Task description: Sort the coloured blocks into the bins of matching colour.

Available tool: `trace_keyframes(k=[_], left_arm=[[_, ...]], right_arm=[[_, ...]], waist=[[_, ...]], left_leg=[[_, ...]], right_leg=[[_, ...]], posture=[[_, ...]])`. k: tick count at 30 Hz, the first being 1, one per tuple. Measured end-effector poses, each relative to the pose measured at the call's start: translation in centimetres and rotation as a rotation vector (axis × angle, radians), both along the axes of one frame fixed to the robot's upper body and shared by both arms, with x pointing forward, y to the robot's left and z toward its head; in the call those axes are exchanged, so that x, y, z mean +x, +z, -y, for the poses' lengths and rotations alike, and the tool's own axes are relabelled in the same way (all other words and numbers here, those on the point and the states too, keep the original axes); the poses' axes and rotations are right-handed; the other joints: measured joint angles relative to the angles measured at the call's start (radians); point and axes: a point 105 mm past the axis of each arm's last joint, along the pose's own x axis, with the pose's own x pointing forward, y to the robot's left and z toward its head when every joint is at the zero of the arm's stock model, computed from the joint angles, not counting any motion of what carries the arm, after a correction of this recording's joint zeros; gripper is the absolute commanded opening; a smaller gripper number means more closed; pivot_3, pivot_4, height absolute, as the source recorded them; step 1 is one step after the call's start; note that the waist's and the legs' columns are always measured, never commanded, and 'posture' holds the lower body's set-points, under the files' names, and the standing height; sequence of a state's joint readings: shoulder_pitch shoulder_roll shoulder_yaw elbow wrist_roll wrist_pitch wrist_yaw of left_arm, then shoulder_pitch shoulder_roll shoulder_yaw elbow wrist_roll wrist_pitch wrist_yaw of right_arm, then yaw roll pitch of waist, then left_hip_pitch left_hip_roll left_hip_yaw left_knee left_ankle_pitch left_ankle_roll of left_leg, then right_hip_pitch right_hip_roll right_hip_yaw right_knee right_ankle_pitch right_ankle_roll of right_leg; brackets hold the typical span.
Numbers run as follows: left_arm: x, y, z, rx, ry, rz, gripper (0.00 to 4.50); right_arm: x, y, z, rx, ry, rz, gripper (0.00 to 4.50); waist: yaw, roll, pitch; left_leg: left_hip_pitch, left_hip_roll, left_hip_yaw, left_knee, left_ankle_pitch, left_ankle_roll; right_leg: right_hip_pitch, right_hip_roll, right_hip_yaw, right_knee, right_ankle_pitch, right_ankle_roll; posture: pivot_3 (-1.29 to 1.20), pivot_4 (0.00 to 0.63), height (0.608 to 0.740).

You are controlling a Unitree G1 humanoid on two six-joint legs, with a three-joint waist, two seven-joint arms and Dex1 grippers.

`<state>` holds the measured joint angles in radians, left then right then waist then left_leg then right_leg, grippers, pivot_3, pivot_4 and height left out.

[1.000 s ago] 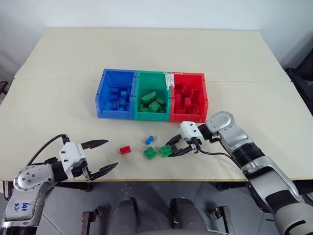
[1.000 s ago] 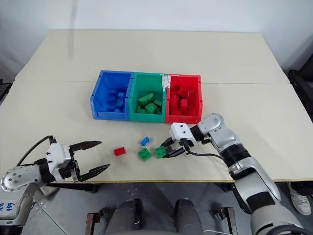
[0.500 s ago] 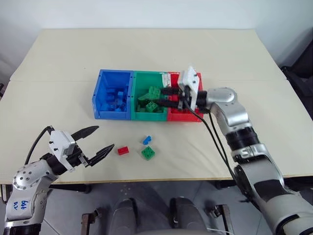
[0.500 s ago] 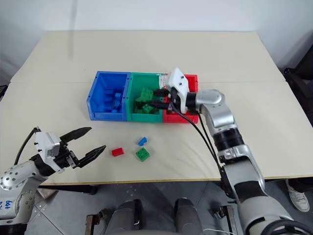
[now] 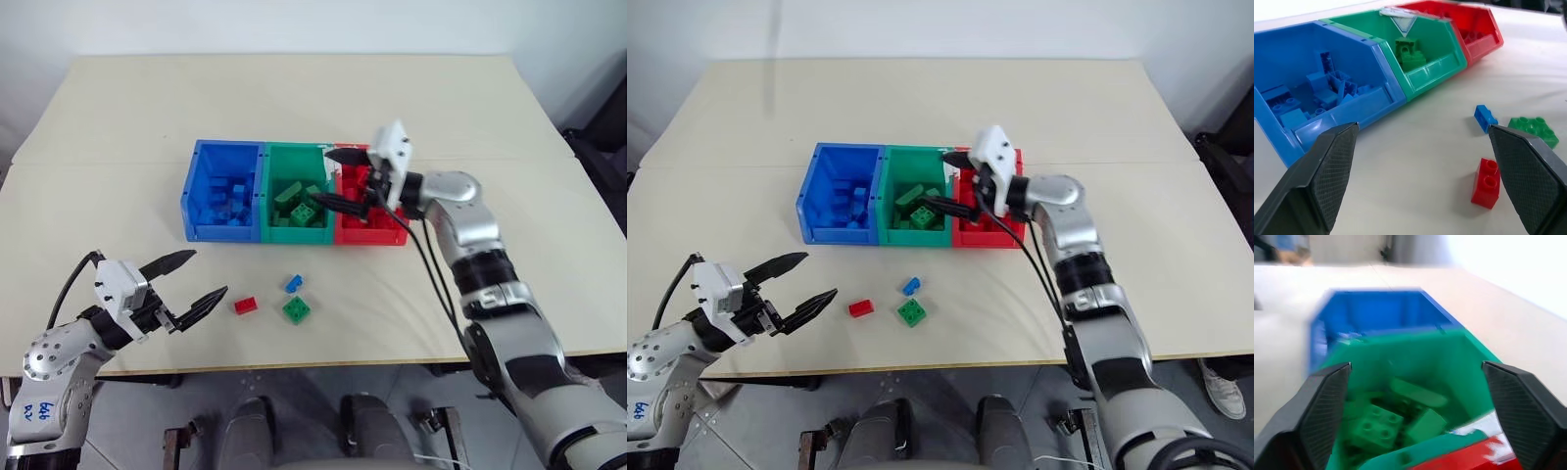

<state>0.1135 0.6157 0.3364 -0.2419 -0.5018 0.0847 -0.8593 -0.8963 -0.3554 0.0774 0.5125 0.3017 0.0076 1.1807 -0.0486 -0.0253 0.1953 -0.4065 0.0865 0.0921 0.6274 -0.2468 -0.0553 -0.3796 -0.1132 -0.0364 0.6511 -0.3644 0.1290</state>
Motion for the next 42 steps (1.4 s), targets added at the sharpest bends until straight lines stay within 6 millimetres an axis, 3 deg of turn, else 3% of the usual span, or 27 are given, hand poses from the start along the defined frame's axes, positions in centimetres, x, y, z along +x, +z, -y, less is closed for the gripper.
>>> trace_keyframes(k=[4, 9, 14, 16, 19, 22, 30, 36, 42], left_arm=[[0.5, -0.4, 0.3, 0.038, -0.058, -0.011, 4.5], [1.3, -1.0, 2.1, 0.065, -0.182, -0.036, 4.5], [1.5, -1.2, 3.4, 0.109, -0.264, -0.013, 4.5], [1.8, -1.3, 3.2, 0.105, -0.263, -0.016, 4.5], [2.3, -2.1, 0.5, 0.115, -0.194, -0.069, 4.5], [2.3, -2.1, -1.2, 0.132, -0.166, -0.089, 4.5], [0.8, -1.8, -1.4, 0.195, -0.247, -0.124, 4.5], [-0.6, -0.6, 3.0, 0.259, -0.435, -0.14, 4.5], [-0.2, -0.8, 8.5, 0.238, -0.442, -0.205, 4.5]], right_arm=[[-3.1, -1.7, 2.2, -0.049, 0.091, -0.019, 4.44], [-6.8, -6.2, 8.0, -0.19, 0.04, -0.103, 4.44], [-9.2, -7.9, 12.2, -0.27, -0.03, -0.096, 4.44], [-10.3, -7.7, 13.2, -0.23, -0.042, -0.064, 4.44], [-11.9, -8.6, 14.6, -0.228, -0.066, -0.102, 4.44], [-12.2, -8.7, 15.0, -0.227, -0.082, -0.111, 4.44], [-12.1, -7.0, 13.3, -0.141, -0.048, -0.071, 4.44], [-12.2, -4.9, 11.9, -0.073, -0.02, -0.04, 4.44], [-12.3, -4.4, 11.5, -0.059, -0.039, -0.036, 4.44]], waist=[[0.009, 0.0, 0.0], [0.027, 0.0, 0.0], [0.016, 0.0, 0.0], [0.019, 0.0, 0.0], [0.021, 0.0, 0.0], [0.018, 0.0, 0.0], [0.021, 0.0, 0.0], [0.027, 0.0, 0.0], [0.03, 0.0, 0.0]], left_leg=[[0.0, 0.0, 0.001, 0.001, -0.002, 0.004], [0.0, 0.0, 0.003, 0.002, -0.003, 0.004], [0.002, 0.001, 0.006, 0.002, -0.002, 0.003], [0.003, 0.001, 0.005, 0.002, -0.002, 0.003], [0.003, 0.001, 0.005, 0.003, -0.002, 0.003], [0.003, 0.001, 0.008, 0.005, -0.002, 0.003], [0.003, 0.001, 0.007, 0.003, -0.002, 0.004], [0.002, 0.001, 0.007, 0.004, -0.002, 0.004], [0.002, 0.001, 0.006, 0.004, -0.002, 0.004]], right_leg=[[0.001, 0.0, 0.0, -0.002, 0.001, 0.001], [0.003, -0.001, -0.001, -0.007, 0.002, 0.003], [0.003, 0.0, -0.001, -0.007, 0.002, 0.003], [0.003, 0.0, -0.001, -0.006, 0.002, 0.003], [0.003, 0.0, -0.001, -0.006, 0.002, 0.003], [0.003, -0.001, -0.001, -0.007, 0.002, 0.004], [0.003, -0.001, -0.001, -0.007, 0.003, 0.003], [0.003, -0.001, -0.001, -0.007, 0.004, 0.003], [0.003, 0.0, 0.0, -0.006, 0.004, 0.004]], posture=[[0.0, 0.15, 0.74], [0.0, 0.15, 0.74], [0.0, 0.15, 0.74], [0.0, 0.15, 0.74], [0.0, 0.15, 0.74], [0.0, 0.15, 0.74], [0.0, 0.15, 0.74], [0.0, 0.15, 0.74], [0.0, 0.15, 0.74]])
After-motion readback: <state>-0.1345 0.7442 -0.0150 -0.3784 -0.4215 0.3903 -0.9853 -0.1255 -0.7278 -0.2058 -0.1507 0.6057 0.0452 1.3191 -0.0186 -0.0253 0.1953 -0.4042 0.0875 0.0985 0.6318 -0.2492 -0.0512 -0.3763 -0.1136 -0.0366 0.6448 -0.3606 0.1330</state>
